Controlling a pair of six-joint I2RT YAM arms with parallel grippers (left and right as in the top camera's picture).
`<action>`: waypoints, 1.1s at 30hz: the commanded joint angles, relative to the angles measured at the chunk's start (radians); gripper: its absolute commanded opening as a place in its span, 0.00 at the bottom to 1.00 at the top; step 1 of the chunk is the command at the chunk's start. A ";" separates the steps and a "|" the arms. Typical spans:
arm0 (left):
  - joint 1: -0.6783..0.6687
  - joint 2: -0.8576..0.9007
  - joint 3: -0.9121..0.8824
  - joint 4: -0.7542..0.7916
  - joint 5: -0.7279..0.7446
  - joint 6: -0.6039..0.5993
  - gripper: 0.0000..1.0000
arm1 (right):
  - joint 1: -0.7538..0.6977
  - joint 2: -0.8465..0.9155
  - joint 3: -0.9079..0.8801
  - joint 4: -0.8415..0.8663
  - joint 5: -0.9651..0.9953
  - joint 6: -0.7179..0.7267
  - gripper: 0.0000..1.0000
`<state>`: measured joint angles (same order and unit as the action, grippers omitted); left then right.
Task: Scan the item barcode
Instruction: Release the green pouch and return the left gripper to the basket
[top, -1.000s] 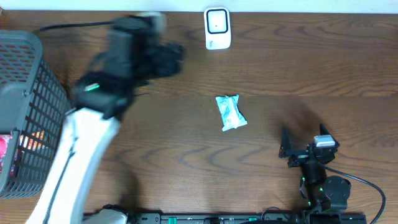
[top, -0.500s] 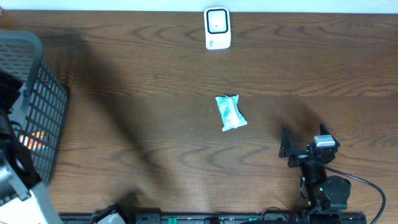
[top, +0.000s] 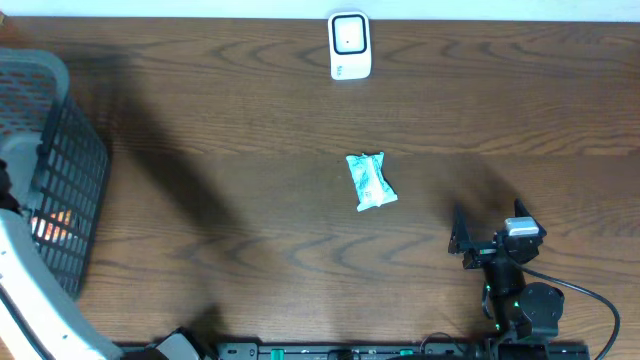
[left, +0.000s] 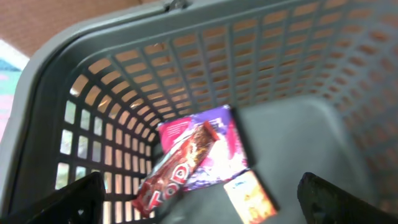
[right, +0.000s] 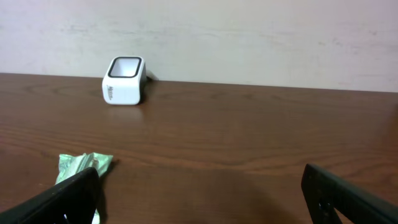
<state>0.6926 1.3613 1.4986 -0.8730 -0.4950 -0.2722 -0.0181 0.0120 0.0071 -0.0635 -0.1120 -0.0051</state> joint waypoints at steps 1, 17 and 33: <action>0.089 0.061 -0.008 -0.034 0.042 0.014 0.98 | 0.006 -0.005 -0.001 -0.005 0.002 -0.007 0.99; 0.265 0.379 -0.034 -0.174 0.256 0.013 0.98 | 0.006 -0.005 -0.001 -0.005 0.002 -0.007 0.99; 0.352 0.563 -0.038 -0.119 0.267 -0.015 0.98 | 0.006 -0.005 -0.001 -0.005 0.002 -0.007 0.99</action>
<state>1.0306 1.8862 1.4673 -1.0058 -0.2333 -0.2649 -0.0181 0.0120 0.0071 -0.0635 -0.1120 -0.0051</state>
